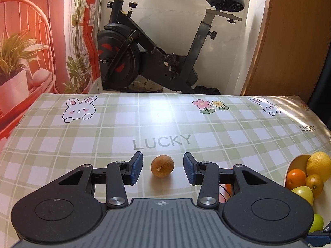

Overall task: Organize fruits
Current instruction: 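Close the right tool on the kiwi while the left tool closes on the small fruit, then carry the kiwi in the right tool to the plate while the left tool carries the small fruit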

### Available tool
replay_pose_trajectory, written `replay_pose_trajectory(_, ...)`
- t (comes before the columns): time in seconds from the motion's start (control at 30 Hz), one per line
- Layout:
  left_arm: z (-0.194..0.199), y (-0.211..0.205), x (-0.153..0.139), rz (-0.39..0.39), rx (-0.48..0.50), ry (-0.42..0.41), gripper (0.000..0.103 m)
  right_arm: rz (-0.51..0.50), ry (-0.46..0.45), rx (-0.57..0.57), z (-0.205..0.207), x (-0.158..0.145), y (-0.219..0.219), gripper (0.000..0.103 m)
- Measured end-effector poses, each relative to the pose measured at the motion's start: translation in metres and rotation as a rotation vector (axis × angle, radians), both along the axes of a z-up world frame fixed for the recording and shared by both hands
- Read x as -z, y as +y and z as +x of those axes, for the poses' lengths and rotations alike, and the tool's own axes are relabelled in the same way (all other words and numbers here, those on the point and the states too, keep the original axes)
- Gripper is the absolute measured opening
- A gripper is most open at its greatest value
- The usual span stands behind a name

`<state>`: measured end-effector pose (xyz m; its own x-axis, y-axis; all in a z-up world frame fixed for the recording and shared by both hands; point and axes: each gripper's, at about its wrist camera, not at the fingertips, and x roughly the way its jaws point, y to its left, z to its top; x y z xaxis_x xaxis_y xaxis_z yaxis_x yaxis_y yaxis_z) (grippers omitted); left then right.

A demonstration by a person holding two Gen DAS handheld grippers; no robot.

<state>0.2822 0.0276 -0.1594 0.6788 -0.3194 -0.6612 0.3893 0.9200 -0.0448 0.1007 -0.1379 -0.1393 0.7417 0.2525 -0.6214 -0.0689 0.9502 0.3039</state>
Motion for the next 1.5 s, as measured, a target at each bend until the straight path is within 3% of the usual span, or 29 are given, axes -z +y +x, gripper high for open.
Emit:
replay_pose_trajectory(0.27,0.012,-0.003,0.014,0.010,0.000,0.030,0.042,0.009,0.005,0.015,0.002,0.002,-0.004,0.031)
replay_pose_trajectory(0.33,0.013,-0.004,0.017,0.018,-0.002,0.033,0.030,0.012,0.011,0.014,0.002,0.003,-0.004,0.031)
replay_pose_trajectory(0.43,0.011,-0.004,0.017,0.020,-0.012,0.026,0.030,0.016,0.017,0.017,0.003,0.004,-0.005,0.031)
replay_pose_trajectory(0.67,-0.008,0.005,0.001,0.017,-0.020,0.007,0.030,0.032,0.023,0.036,0.002,0.005,-0.010,0.031)
replay_pose_trajectory(0.93,-0.056,0.004,-0.031,-0.022,0.028,-0.023,0.030,0.046,-0.009,0.055,-0.006,-0.001,-0.015,0.030)
replay_pose_trajectory(1.13,-0.090,-0.018,-0.047,-0.060,0.096,-0.027,0.030,0.039,-0.047,0.082,-0.021,-0.007,-0.024,0.030)
replay_pose_trajectory(1.27,-0.113,-0.046,-0.050,-0.033,0.154,-0.050,0.030,0.031,-0.078,0.117,-0.033,-0.009,-0.039,0.030)
replay_pose_trajectory(1.5,-0.132,-0.088,-0.042,-0.033,0.234,-0.021,0.030,0.054,-0.103,0.202,-0.055,-0.006,-0.068,0.030)
